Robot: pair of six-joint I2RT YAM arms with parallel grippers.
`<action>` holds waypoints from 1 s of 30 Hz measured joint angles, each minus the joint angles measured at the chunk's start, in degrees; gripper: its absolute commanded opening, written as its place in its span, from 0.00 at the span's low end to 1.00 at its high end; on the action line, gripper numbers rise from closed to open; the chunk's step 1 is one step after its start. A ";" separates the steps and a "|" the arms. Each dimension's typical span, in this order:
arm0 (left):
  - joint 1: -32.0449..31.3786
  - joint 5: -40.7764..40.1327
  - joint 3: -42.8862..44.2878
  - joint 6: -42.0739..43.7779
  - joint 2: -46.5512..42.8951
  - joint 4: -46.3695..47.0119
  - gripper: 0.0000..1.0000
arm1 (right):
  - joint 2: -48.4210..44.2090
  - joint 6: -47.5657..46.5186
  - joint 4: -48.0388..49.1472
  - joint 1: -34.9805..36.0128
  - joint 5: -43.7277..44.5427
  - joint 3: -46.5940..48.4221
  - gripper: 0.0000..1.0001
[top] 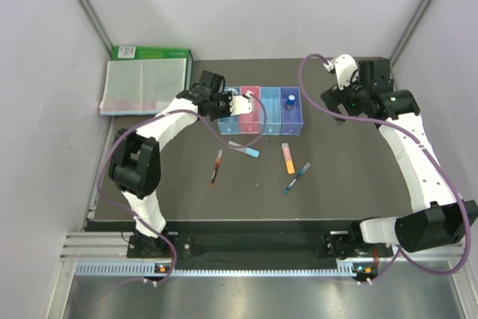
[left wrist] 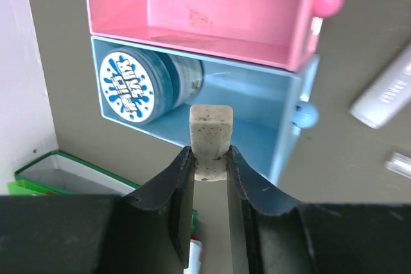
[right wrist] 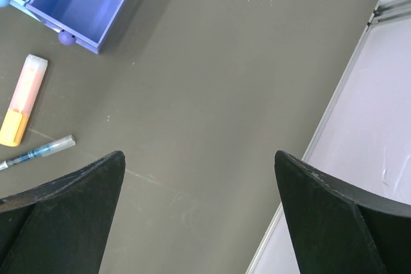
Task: Sort the stationery into containers
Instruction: Place the stationery in the storage box.
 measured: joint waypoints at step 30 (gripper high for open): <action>-1.88 -3.85 4.04 -1.09 4.17 0.94 0.83 | -0.02 -0.28 -0.85 -0.42 -2.08 0.02 1.00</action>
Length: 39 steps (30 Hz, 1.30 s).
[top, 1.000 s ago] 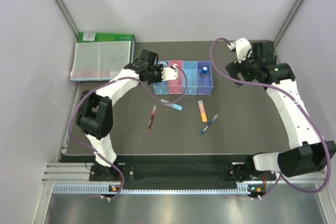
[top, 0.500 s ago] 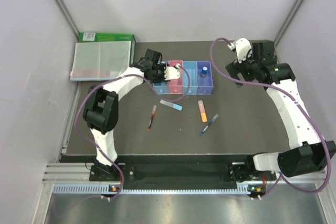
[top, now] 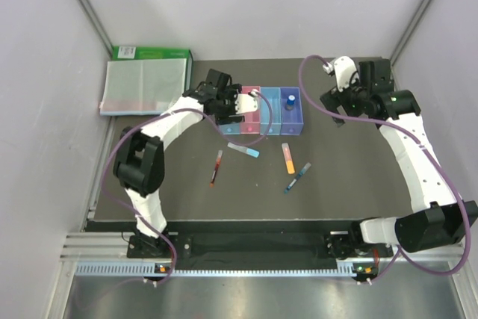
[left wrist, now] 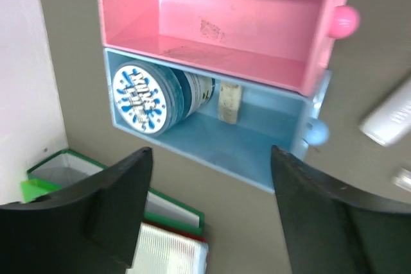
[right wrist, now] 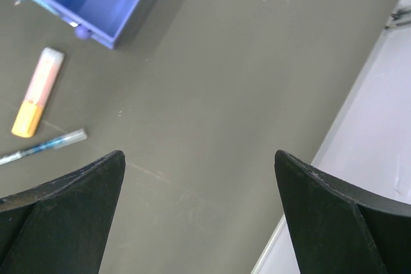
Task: Sort the stationery into containers
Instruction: Place the stationery in the storage box, then pick up the pen from the center of the board.
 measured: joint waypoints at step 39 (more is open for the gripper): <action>-13.84 -4.31 -11.98 6.10 -0.61 -1.99 0.99 | -1.60 -7.89 -9.20 7.91 -7.48 -4.55 1.00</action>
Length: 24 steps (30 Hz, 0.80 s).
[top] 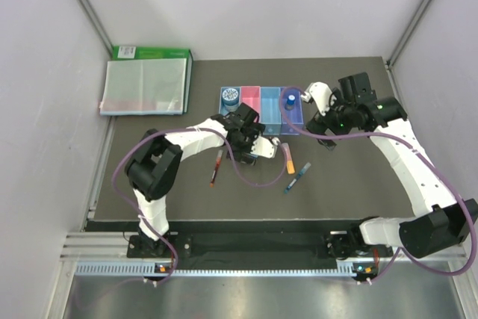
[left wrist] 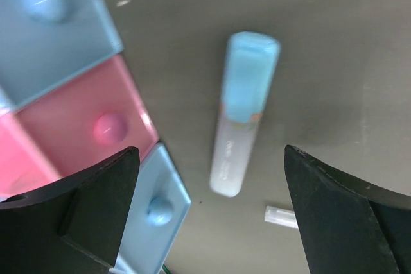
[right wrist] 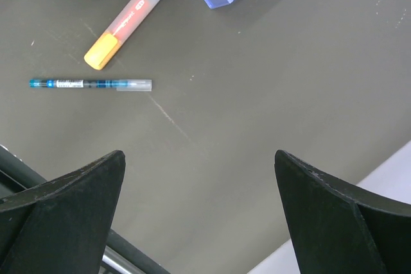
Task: Sort the stationery into containers
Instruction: Pick up the pen from the center of the board.
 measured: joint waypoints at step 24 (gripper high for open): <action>-0.90 -0.61 13.84 10.45 11.08 -13.49 0.61 | 0.00 0.02 1.09 0.00 0.61 0.02 1.00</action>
